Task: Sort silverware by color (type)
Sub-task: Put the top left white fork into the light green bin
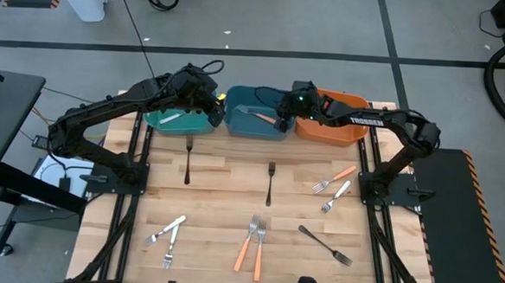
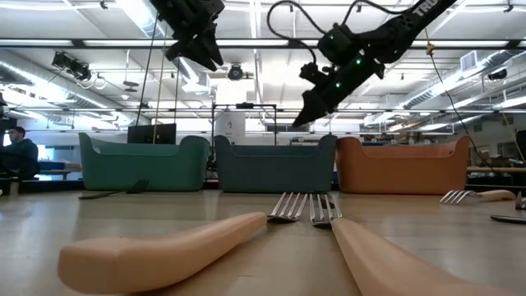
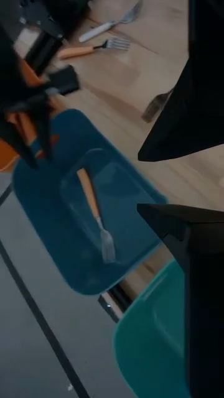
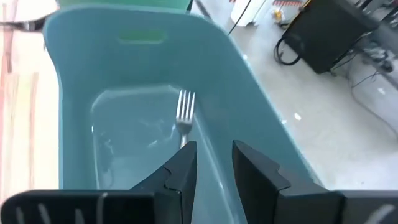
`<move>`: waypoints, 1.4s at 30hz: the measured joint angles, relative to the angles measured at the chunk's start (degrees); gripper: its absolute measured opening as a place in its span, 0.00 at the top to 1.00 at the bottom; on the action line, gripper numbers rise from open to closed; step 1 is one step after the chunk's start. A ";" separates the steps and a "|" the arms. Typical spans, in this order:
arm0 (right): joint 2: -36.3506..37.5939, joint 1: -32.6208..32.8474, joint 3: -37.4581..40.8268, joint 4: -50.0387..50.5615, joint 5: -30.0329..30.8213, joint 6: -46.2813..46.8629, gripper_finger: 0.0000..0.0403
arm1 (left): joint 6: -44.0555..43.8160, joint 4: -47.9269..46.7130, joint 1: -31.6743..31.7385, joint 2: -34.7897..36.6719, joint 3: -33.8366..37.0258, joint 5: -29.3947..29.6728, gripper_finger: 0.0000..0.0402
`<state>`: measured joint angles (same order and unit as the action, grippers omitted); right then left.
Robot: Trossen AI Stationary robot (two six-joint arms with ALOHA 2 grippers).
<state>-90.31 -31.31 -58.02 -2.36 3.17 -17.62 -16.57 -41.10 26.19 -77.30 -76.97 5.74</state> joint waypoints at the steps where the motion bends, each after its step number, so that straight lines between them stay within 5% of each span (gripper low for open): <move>1: 0.84 0.27 0.00 0.06 0.56 -0.02 0.73 | -0.74 -0.88 -0.42 0.00 0.00 0.00 0.68; 9: 8.07 1.53 0.00 0.73 4.62 -0.11 0.73 | -9.87 -18.15 -7.38 0.00 0.10 -0.06 0.68; 16: 13.14 1.49 0.00 3.95 8.79 -0.11 0.73 | -25.20 -23.51 -15.53 0.02 5.54 -1.51 0.67; 28: 15.48 1.50 0.00 12.46 9.36 1.28 0.73 | -43.07 -23.04 -32.26 0.00 17.35 -13.90 0.67; 42: 15.50 9.93 0.00 16.95 5.06 17.53 0.73 | -55.92 -20.10 -55.64 0.00 23.83 -11.65 0.67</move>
<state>-74.81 -21.39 -58.02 14.59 8.23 -0.09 -72.49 -61.20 -29.45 -77.30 -53.14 -5.91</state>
